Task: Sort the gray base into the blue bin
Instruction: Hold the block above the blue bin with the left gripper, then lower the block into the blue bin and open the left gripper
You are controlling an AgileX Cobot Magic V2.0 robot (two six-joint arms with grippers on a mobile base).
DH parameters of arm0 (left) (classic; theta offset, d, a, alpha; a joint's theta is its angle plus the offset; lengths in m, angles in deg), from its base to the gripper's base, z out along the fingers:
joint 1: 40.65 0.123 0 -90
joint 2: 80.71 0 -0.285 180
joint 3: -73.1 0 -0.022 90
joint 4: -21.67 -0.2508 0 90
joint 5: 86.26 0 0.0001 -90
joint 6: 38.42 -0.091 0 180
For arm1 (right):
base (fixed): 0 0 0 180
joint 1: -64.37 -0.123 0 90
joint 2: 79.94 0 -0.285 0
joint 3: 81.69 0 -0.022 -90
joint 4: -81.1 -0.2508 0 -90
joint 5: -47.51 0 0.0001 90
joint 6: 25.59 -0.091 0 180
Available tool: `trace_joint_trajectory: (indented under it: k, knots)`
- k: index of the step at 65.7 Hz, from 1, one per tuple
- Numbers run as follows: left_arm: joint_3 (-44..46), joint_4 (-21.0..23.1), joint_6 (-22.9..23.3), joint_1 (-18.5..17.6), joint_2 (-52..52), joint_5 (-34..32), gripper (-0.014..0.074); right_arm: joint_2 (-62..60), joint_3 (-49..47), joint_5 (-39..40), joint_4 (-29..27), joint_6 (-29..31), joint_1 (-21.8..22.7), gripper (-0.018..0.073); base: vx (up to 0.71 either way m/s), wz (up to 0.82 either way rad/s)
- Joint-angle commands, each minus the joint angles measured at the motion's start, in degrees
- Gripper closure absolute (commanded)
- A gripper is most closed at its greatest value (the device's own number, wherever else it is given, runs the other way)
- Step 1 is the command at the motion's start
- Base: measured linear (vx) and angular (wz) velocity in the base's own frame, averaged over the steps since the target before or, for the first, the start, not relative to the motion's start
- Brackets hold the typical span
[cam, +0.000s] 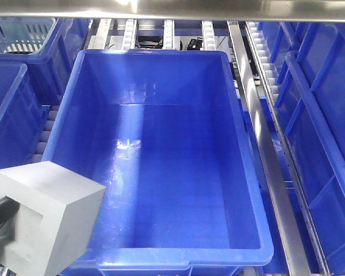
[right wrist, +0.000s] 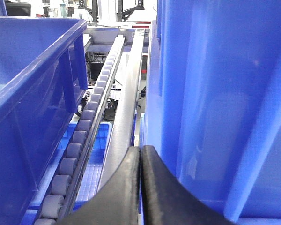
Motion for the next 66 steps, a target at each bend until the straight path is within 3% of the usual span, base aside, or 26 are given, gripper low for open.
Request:
trace_joint_trajectory:
  k: [1,33,47,66]
  knots:
    - [1.90,0.28,0.42,-0.12,0.25,-6.35,0.0602,-0.67,0.88,4.25,0.36,0.37,0.17,0.0568,0.00,0.00]
    - [1.90,0.28,0.42,-0.12,0.25,-6.41,0.0602,-0.67,0.88,4.25,0.36,0.37,0.17,0.0568,0.00,0.00]
    - [2.34,0.34,1.11,-0.12,0.85,-12.87,0.0598,-0.67,0.88,4.25,0.36,0.37,0.17,0.0568,0.00,0.00]
    - [8.77,0.34,1.05,-0.12,13.87,-14.42,0.0591,-0.67,0.88,4.25,0.36,0.37,0.17,0.0568,0.00,0.00]
